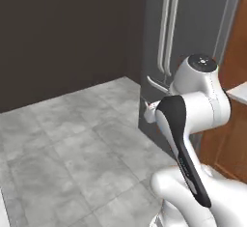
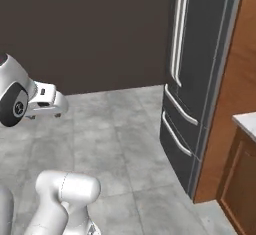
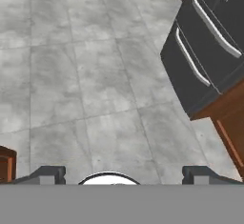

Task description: Clear the mugs and bowl far away from the sink.

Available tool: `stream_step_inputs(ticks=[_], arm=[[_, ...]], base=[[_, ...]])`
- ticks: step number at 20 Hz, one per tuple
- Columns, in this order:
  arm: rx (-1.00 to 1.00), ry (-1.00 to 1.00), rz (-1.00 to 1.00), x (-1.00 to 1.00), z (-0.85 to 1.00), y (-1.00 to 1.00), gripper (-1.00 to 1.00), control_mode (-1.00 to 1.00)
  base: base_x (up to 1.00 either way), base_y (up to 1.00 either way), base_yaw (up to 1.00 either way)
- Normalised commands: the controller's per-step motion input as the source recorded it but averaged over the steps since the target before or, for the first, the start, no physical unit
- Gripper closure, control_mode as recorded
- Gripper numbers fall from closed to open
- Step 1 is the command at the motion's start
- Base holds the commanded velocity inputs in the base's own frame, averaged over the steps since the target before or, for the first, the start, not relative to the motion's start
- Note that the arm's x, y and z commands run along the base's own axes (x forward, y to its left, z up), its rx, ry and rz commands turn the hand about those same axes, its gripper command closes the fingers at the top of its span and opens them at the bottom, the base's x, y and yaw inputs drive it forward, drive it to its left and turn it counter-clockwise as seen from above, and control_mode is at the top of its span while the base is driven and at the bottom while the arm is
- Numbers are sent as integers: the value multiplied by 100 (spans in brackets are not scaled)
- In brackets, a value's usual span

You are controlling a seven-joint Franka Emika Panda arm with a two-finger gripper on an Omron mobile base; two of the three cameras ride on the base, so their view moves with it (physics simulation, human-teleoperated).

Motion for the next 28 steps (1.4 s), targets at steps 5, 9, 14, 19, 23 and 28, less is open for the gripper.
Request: stream_step_inputs(ticks=[5, 9, 14, 19, 23, 28], arm=[[0, 0, 0, 0, 0, 0, -100, 100], [0, 0, 0, 0, 0, 0, -100, 100], [0, 0, 0, 0, 0, 0, -100, 100], [0, 0, 0, 0, 0, 0, -100, 100], [0, 0, 0, 0, 0, 0, -100, 100], [0, 0, 0, 0, 0, 0, -100, 100]], base=[[-81, 51, 70], [-90, 33, 65], [-99, 6, 64], [-98, 0, 67], [-87, 0, 54], [-100, 8, 54]])
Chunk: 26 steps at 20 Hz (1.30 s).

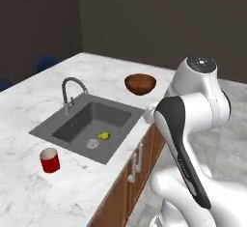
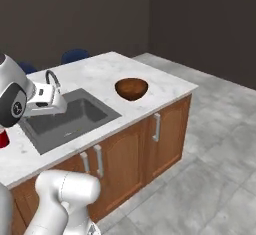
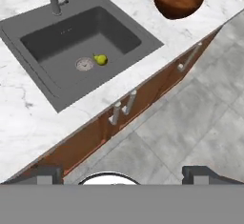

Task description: Clear the mugs and bowl far away from the sink.

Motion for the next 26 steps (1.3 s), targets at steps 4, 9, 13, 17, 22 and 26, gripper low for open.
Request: stream_step_inputs(ticks=[4, 9, 13, 17, 22, 26], arm=[[0, 0, 0, 0, 0, 0, -100, 100], [0, 0, 0, 0, 0, 0, -100, 100], [0, 0, 0, 0, 0, 0, -100, 100], [0, 0, 0, 0, 0, 0, -100, 100], [0, 0, 0, 0, 0, 0, -100, 100], [0, 0, 0, 0, 0, 0, -100, 100]], base=[[-98, 8, 52], [-49, 7, 49], [35, -52, 50], [51, -76, 39], [58, -47, 16], [7, 51, 0]])
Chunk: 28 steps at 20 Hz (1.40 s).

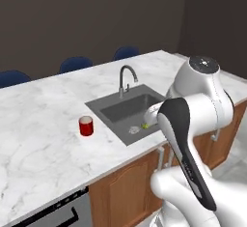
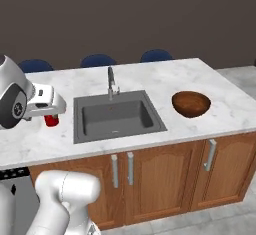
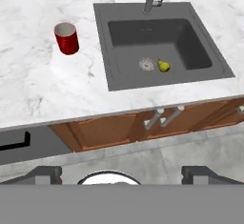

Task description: Clear the mugs and bowl far away from the sink.

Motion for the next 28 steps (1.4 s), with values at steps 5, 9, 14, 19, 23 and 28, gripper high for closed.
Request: stream_step_inputs(ticks=[5, 9, 14, 19, 23, 28], arm=[[0, 0, 0, 0, 0, 0, -100, 100], [0, 0, 0, 0, 0, 0, -100, 100], [0, 0, 0, 0, 0, 0, -100, 100], [0, 0, 0, 0, 0, 0, -100, 100], [0, 0, 0, 0, 0, 0, -100, 100], [0, 0, 0, 0, 0, 0, -100, 100]], base=[[0, 87, 0], [11, 64, 0], [43, 0, 3], [47, 0, 17], [29, 21, 18], [5, -27, 13]])
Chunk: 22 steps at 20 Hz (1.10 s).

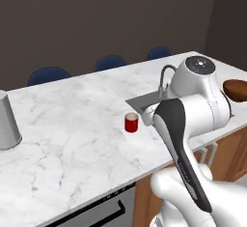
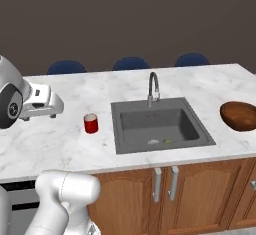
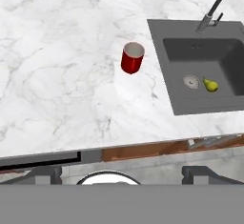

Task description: Clear the mugs and bowl far away from the sink.

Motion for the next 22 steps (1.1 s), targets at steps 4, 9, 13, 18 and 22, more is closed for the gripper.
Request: stream_step_inputs(ticks=[4, 9, 13, 18, 22], arm=[[0, 0, 0, 0, 0, 0, -100, 100], [0, 0, 0, 0, 0, 0, -100, 100], [0, 0, 0, 0, 0, 0, -100, 100], [0, 0, 0, 0, 0, 0, -100, 100], [0, 0, 0, 0, 0, 0, -100, 100]], base=[[12, -74, 0], [30, -67, 0], [28, -51, 8], [25, 27, 23], [0, 46, 30]])
